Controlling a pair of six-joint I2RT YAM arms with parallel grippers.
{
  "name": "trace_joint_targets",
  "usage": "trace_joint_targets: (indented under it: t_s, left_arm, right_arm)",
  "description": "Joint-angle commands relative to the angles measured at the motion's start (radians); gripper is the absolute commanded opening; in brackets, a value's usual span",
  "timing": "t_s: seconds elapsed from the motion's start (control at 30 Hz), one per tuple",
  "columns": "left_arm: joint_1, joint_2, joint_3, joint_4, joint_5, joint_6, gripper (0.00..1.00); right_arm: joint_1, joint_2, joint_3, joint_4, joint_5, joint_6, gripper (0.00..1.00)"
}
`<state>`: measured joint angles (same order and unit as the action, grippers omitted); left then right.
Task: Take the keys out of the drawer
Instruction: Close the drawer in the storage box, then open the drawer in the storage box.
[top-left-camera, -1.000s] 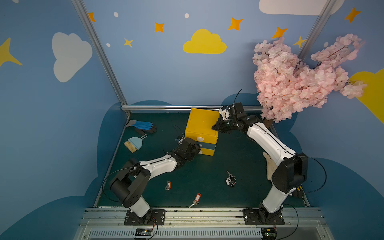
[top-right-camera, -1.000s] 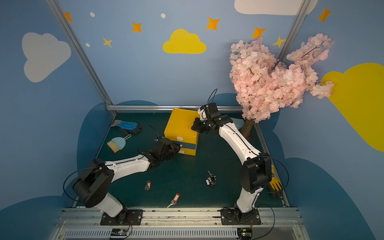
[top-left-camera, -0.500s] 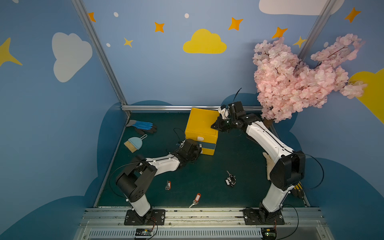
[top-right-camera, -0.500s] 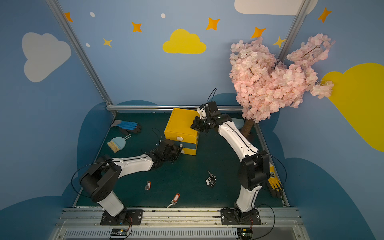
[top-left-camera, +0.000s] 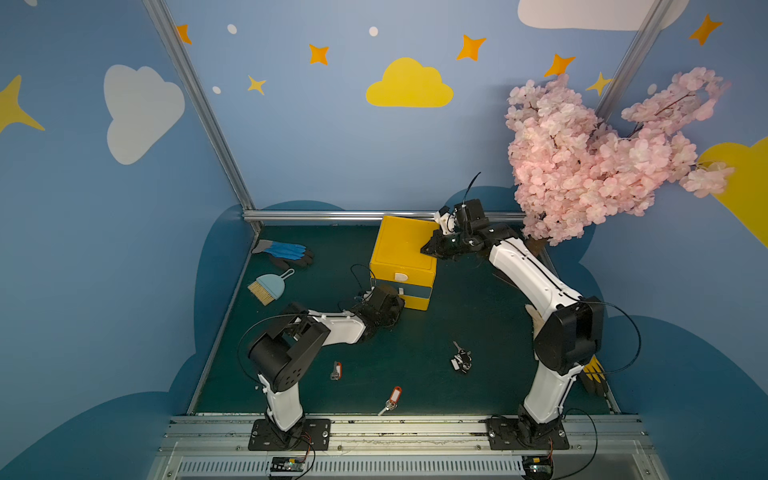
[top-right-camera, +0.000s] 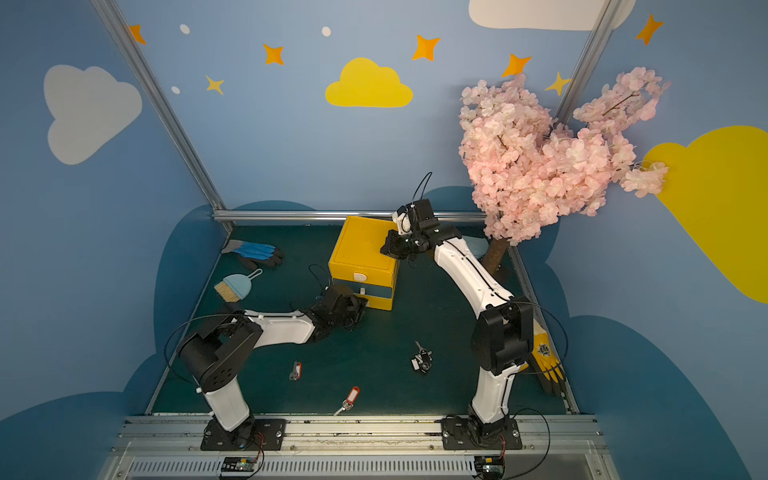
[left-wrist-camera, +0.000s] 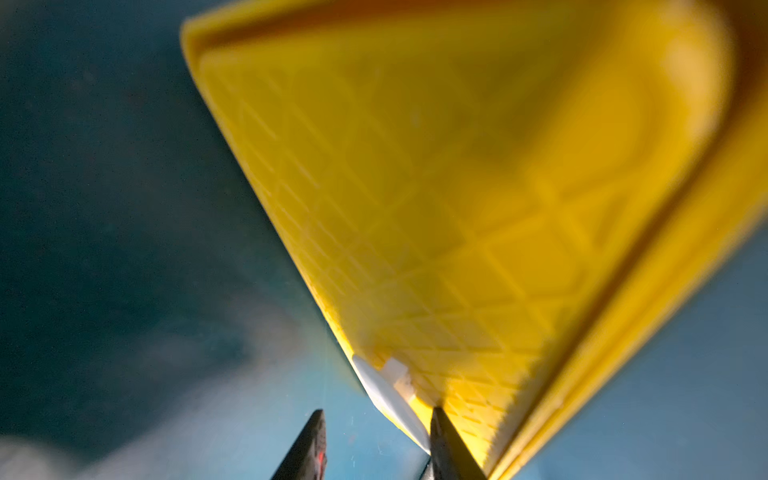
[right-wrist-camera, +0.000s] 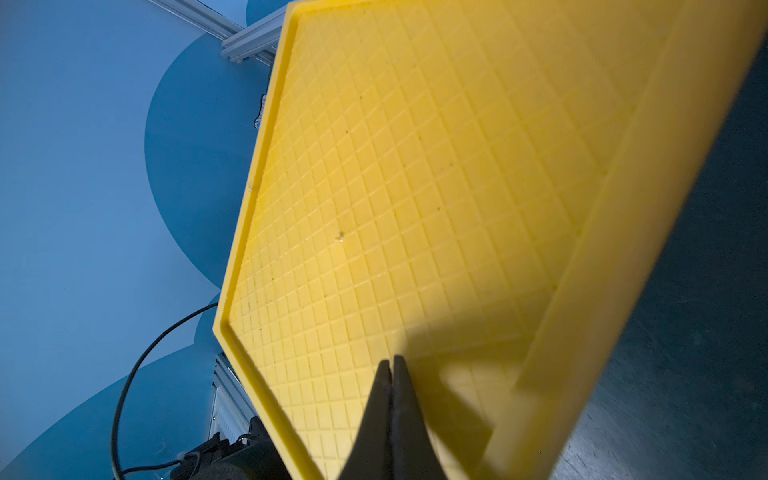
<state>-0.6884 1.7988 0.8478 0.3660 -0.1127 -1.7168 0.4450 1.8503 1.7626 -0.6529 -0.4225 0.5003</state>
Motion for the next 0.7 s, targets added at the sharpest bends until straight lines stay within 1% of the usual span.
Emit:
trace_joint_targets:
  t_s: [0.0, 0.27, 0.4, 0.57, 0.67]
  left_arm:
    - [0.002, 0.014, 0.035, 0.008, -0.027, -0.003, 0.42]
    - [0.001, -0.003, 0.037, -0.067, -0.046, -0.01, 0.42]
    - [-0.005, -0.02, 0.024, -0.117, -0.074, -0.013, 0.42]
    - [-0.008, -0.033, 0.019, -0.164, -0.112, -0.049, 0.4]
    - [-0.011, -0.046, 0.035, -0.263, -0.114, -0.053, 0.38]
  right_arm:
    - [-0.009, 0.064, -0.026, -0.136, 0.045, -0.02, 0.03]
    - [-0.013, 0.075, -0.014, -0.135, 0.041, -0.027, 0.03]
    - [-0.013, 0.091, -0.016, -0.135, 0.032, -0.032, 0.03]
    - [-0.019, 0.099, -0.022, -0.142, 0.01, -0.038, 0.03]
    - [-0.031, 0.101, -0.034, -0.143, -0.025, -0.037, 0.03]
